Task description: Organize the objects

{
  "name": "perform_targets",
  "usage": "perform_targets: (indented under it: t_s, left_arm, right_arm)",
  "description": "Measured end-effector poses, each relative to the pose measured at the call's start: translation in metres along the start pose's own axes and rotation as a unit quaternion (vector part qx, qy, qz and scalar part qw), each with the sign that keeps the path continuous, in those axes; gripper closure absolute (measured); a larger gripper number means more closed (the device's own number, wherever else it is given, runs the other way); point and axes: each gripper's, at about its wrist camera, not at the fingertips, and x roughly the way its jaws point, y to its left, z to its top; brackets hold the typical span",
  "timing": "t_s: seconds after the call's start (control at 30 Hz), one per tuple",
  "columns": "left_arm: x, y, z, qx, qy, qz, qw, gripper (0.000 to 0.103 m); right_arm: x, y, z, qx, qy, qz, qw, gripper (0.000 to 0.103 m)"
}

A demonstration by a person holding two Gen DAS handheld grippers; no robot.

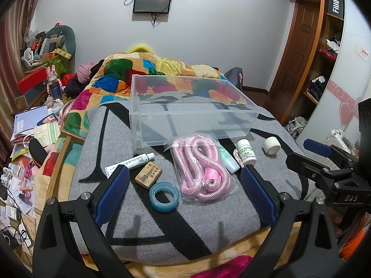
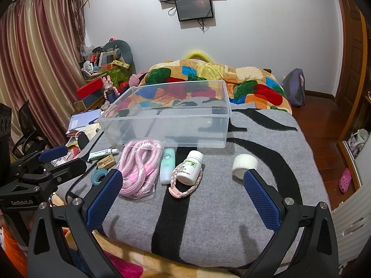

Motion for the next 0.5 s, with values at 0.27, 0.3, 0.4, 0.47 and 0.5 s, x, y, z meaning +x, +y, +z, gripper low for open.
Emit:
perform_targets:
  t_s: [0.27,0.3,0.4,0.47,0.5]
  left_arm:
    - [0.0003,0.0000,-0.0003,0.000,0.001,0.000,1.0000,0.005]
    - [0.0003,-0.0001,-0.0003,0.000,0.001,0.000,1.0000,0.005]
    - [0.0003,0.0000,-0.0002,0.000,0.001,0.000,1.0000,0.005]
    - [0.0004,-0.0001,-0.0002,0.000,0.001,0.000,1.0000,0.005]
    - [0.0004,-0.0001,-0.0001,0.000,0.001,0.000,1.0000,0.005]
  right_arm:
    - [0.0007,0.0009,-0.0003,0.000,0.001,0.001,1.000,0.000]
    - [0.0006,0.0013,-0.0009,0.000,0.001,0.001,1.000,0.000]
    - [0.0008,0.0015,-0.0010,0.000,0.002,0.001,1.000,0.000]
    - [0.0008,0.0014,-0.0010,0.000,0.002,0.002,1.000,0.000]
    - [0.0008,0.0017,-0.0014,0.000,0.002,0.002,1.000,0.000]
